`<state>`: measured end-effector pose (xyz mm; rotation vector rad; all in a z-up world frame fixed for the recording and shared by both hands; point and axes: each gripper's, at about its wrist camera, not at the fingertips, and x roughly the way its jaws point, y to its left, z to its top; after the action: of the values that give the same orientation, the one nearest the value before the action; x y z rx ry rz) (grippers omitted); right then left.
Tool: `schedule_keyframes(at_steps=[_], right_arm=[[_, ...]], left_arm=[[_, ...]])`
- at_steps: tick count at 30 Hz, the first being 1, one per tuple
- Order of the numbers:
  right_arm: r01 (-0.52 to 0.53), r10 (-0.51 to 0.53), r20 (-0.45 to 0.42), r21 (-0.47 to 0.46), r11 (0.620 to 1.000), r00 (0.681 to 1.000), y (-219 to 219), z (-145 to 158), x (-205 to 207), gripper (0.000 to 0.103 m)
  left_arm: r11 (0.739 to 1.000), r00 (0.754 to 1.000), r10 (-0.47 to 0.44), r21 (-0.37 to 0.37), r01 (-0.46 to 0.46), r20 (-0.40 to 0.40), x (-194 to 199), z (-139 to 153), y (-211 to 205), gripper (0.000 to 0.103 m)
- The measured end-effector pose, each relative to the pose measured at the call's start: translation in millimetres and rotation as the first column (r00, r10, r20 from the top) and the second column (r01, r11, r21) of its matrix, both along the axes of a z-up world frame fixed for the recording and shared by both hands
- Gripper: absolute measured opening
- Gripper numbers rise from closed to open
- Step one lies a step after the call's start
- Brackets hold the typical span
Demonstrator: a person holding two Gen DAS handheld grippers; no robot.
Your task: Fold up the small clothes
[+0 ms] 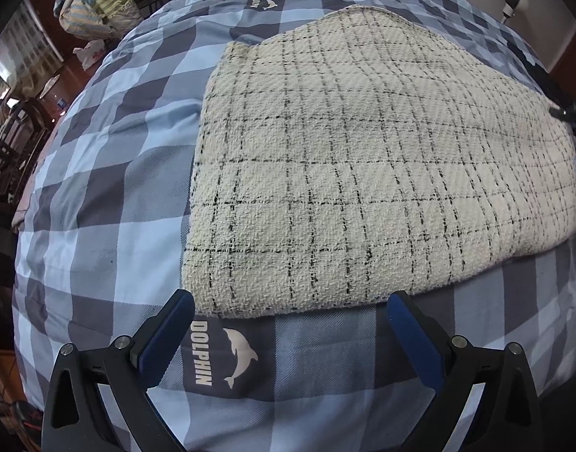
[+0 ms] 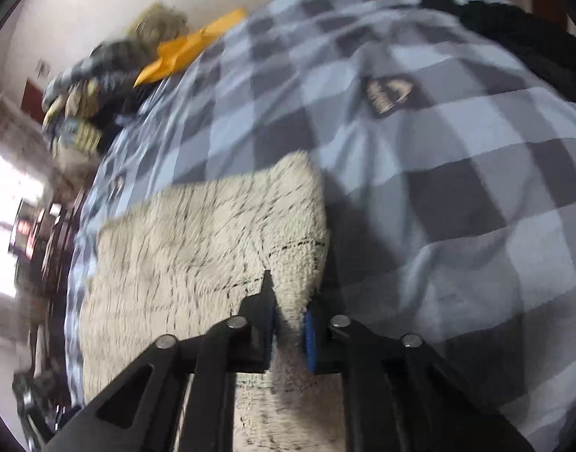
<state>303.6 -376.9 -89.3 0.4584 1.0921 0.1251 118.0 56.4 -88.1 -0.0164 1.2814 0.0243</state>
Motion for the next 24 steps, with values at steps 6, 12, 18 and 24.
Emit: schedule_keyframes(at_steps=[6,12,18,24], right_arm=[[-0.004,-0.003,-0.055,-0.116,0.993,0.998,15.4,-11.5,15.0,0.008],[0.081,-0.151,-0.189,-0.334,0.939,0.97,6.5,-19.0,34.9,0.026],[0.184,-0.204,-0.021,-0.349,0.919,0.979,11.2,30.7,44.5,0.077],[-0.067,0.001,-0.159,-0.412,0.909,0.987,70.1,-12.2,66.8,0.077]], left_arm=[[1.0,1.0,0.019,-0.012,-0.019,0.001,0.4,0.1,5.8,0.103],[0.998,0.999,0.047,-0.043,-0.046,0.015,1.1,4.3,13.8,0.103],[0.996,0.998,0.056,-0.072,-0.054,0.025,1.8,9.4,12.4,0.103],[0.998,0.998,0.041,-0.053,-0.038,0.043,-0.4,13.6,7.4,0.103]])
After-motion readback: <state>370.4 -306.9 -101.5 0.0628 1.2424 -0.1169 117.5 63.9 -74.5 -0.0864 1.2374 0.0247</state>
